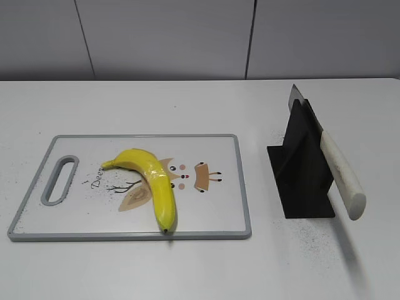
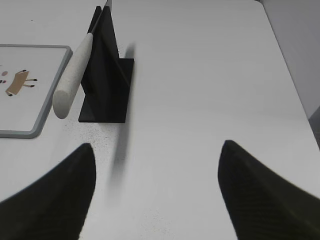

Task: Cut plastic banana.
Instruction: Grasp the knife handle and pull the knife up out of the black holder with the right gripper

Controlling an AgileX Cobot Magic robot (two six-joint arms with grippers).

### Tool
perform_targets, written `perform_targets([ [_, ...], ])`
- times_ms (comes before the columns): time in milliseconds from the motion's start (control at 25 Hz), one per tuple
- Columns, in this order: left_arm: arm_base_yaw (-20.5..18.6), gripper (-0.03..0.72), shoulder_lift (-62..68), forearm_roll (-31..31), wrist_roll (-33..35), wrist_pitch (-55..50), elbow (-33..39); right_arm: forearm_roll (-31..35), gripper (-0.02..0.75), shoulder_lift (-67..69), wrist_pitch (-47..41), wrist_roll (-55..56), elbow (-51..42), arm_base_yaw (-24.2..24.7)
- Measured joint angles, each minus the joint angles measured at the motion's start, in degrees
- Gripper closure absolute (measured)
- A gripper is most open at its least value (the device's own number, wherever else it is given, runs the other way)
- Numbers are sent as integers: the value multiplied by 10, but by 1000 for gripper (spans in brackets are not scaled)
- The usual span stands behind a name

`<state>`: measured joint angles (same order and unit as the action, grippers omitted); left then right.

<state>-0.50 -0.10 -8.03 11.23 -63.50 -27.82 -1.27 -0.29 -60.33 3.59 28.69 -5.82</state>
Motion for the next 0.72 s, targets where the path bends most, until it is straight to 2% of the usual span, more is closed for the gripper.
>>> perform_targets([
  [720,0,104,0,0,0,0,0,0,163,0,0,0,0,0],
])
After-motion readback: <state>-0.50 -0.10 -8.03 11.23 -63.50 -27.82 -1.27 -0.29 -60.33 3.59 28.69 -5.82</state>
